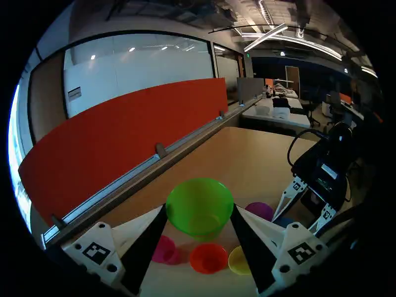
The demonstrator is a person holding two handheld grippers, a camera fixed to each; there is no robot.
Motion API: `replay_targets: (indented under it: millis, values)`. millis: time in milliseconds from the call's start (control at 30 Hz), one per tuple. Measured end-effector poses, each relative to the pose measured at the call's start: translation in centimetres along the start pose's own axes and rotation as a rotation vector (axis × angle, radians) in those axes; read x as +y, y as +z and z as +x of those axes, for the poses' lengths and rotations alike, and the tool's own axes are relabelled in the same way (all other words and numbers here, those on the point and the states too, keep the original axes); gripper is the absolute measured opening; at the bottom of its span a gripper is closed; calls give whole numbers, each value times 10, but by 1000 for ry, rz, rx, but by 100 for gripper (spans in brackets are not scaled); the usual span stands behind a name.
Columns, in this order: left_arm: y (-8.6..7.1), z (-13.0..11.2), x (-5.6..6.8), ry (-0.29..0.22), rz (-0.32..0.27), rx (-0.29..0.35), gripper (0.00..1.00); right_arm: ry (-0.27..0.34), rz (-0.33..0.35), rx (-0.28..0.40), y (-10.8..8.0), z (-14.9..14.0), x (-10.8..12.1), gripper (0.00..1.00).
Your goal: Pour water
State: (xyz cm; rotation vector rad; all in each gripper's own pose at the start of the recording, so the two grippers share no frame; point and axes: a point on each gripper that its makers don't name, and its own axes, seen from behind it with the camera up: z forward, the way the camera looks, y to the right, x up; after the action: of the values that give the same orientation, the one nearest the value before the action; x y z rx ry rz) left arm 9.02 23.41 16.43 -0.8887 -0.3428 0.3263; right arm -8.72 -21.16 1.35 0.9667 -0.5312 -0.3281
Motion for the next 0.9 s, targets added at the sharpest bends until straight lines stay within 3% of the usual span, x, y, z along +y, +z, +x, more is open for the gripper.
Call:
replay_targets:
  millis: [400,900]
  values:
    - [-10,2,-2,-16,15,24,89,14,-7,26,1,2,-3,91]
    - [-32,11,-9,-65,46,108,89,37,-30,92,-6,20,-3,91]
